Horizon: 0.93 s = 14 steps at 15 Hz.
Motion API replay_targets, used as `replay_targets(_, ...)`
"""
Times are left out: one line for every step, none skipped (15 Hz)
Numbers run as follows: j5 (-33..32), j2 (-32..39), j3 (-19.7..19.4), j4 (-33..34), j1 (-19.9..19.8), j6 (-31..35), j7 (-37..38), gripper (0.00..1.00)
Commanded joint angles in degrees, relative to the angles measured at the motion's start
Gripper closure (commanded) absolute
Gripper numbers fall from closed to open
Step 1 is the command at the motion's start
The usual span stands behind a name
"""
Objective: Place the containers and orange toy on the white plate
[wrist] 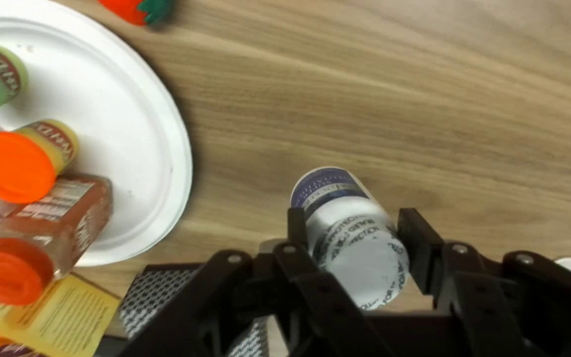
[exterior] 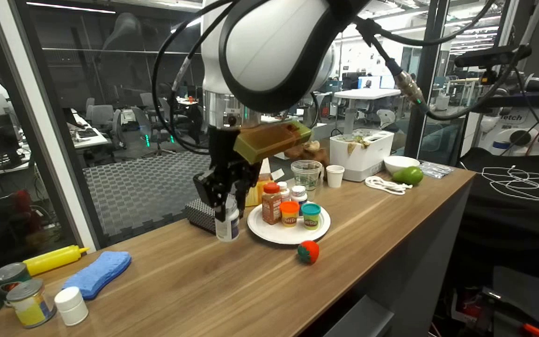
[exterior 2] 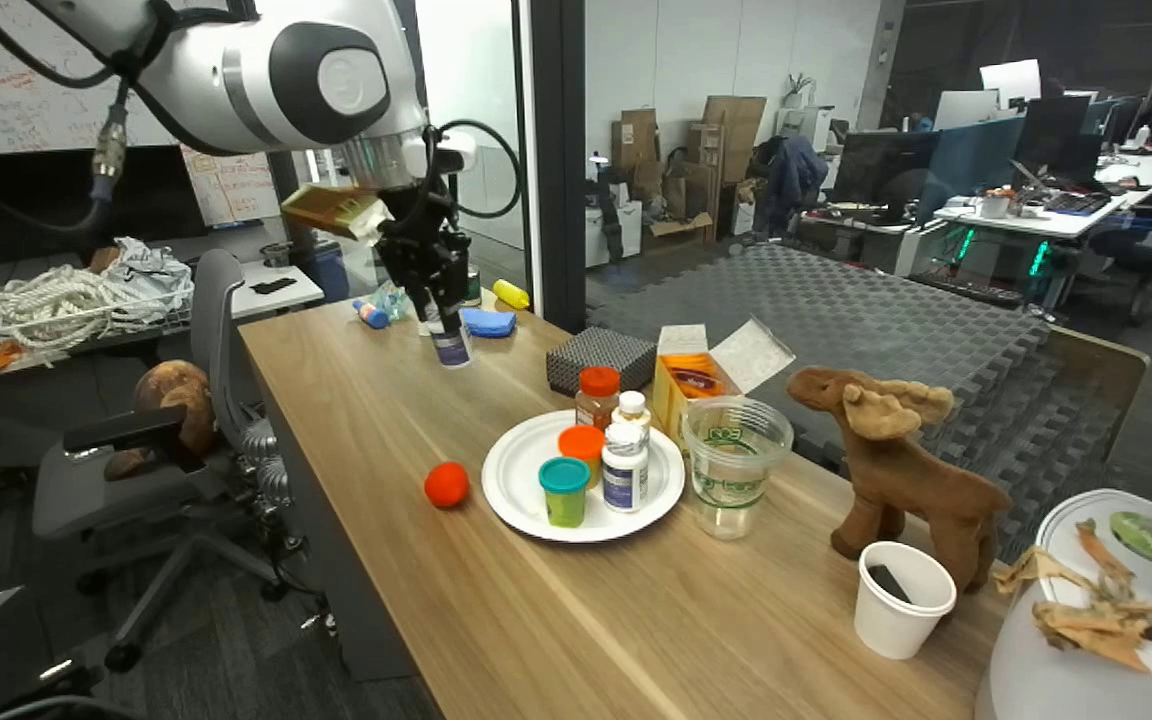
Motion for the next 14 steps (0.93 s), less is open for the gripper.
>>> replay_targets(-3.21, -2.25, -2.85, 1.37, -0.71, 0.45, 4.61, 0.75)
replay_targets(-3.37, -2.12, -3.56, 1.96, -1.32, -0.01, 5.15, 0.75)
replay_targets(-3.09, -1.76, -4.09, 2.52, -1.94, -0.35, 5.36, 0.75)
replay_targets(-2.88, -1.16, -4.71, 3.01, -2.6, -0.69, 5.6, 0.75)
replay_targets(-2.61, -0.62, -5.16, 3.31, -3.23, -0.99, 5.62, 0.75)
replay_targets(-2.25, 0.06, -5.56, 3.5, -3.95, -1.42, 5.39, 0.75)
replay_targets(-2.2, 0.63, -5.99, 3.55, -4.5, -1.59, 5.48, 0.75)
replay_targets(-1.5, 1.25, -6.17, 3.63, -5.2, -2.12, 5.07, 0.75)
replay_targets(-1.26, 1.87, -6.46, 3.69, -5.79, -2.29, 4.94, 0.75)
replay_targets(-0.96, 2.51, -6.67, 3.75, -6.41, -2.46, 4.74, 0.75)
replay_targets(-0.09, 3.11, -6.61, 3.87, -7.1, -2.67, 4.21, 0.75)
replay_targets(0.86, 3.85, -6.53, 4.13, -7.78, -2.88, 3.71, 0.75)
replay_targets(2.64, 4.45, -6.01, 4.33, -8.58, -3.27, 2.75, 0.75)
replay_targets(3.97, 5.18, -5.82, 4.61, -9.17, -3.48, 2.2, 0.75)
